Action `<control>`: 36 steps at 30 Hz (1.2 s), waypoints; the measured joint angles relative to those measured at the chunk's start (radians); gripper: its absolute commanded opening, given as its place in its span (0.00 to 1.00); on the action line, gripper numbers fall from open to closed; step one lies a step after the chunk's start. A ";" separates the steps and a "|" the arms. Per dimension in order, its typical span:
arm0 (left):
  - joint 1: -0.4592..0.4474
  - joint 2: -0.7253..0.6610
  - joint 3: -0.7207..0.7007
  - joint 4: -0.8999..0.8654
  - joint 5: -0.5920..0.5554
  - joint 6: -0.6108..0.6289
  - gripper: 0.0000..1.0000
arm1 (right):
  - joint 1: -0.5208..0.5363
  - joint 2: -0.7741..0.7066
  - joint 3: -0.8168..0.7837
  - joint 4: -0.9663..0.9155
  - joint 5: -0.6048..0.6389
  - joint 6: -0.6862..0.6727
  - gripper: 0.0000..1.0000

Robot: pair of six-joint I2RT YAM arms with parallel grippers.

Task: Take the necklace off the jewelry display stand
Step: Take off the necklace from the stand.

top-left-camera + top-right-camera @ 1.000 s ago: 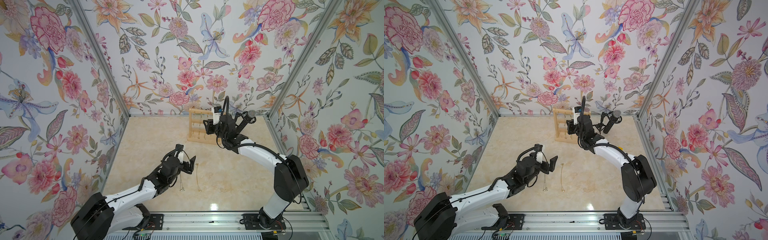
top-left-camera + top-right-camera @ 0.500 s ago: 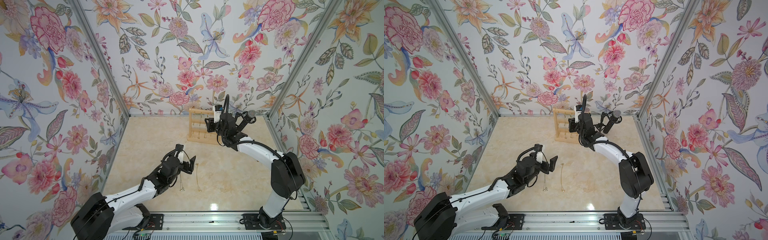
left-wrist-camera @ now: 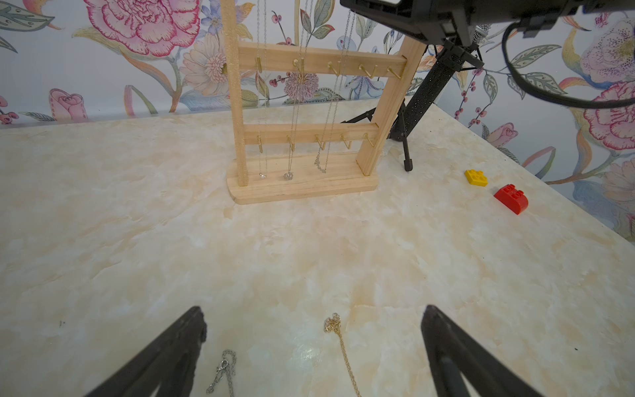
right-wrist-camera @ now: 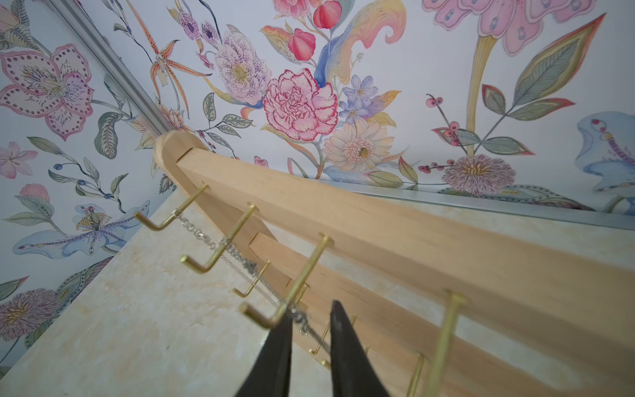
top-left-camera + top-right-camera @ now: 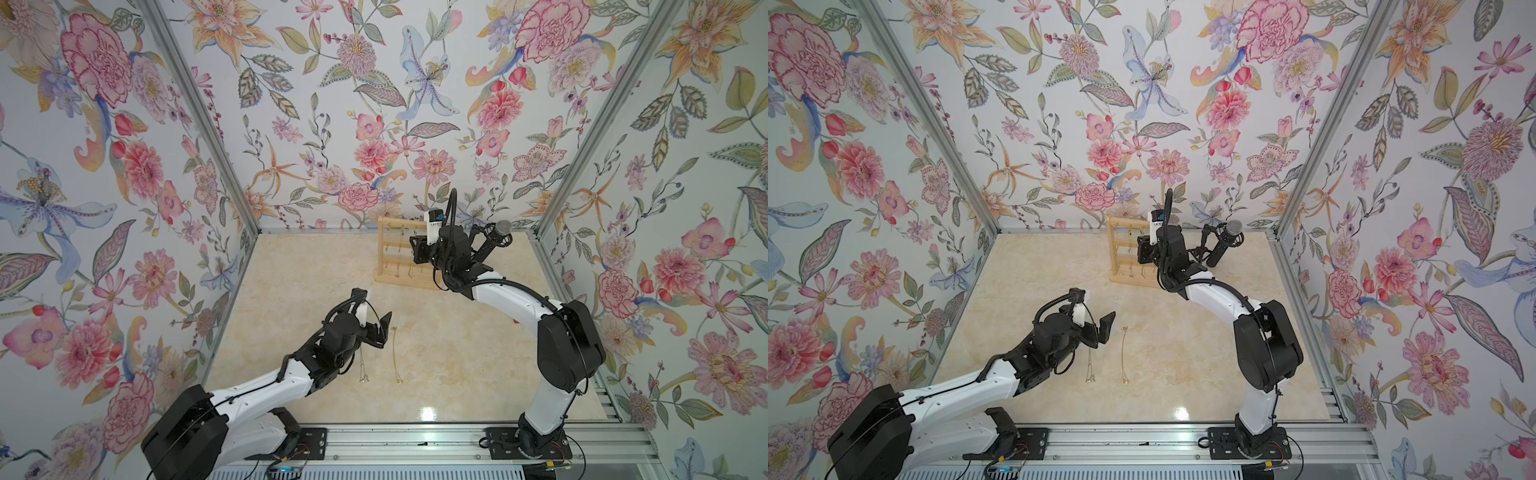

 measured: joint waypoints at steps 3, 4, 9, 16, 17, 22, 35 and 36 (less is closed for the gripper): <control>0.000 0.000 0.000 0.000 0.000 0.000 0.99 | 0.000 0.000 0.000 0.001 -0.001 -0.003 0.21; 0.000 0.000 0.000 0.000 0.000 0.000 0.99 | 0.000 0.000 0.000 0.002 -0.004 -0.005 0.20; 0.000 0.000 0.000 0.000 0.004 0.000 0.99 | 0.000 0.000 0.000 0.009 -0.012 -0.008 0.18; 0.000 0.011 0.000 0.000 0.021 0.000 0.99 | 0.000 0.000 0.000 0.021 -0.016 -0.015 0.16; 0.000 0.012 0.000 0.000 0.023 0.000 0.99 | 0.000 0.000 0.000 0.021 -0.016 -0.015 0.15; 0.000 0.016 0.000 0.000 0.026 0.000 0.99 | 0.000 0.000 0.000 0.021 -0.016 -0.021 0.12; 0.000 0.017 0.000 0.000 0.026 0.000 0.99 | 0.000 0.000 0.000 0.020 -0.016 -0.033 0.04; 0.000 0.017 0.000 0.000 0.026 0.000 0.99 | 0.000 0.000 0.000 0.020 -0.016 -0.034 0.04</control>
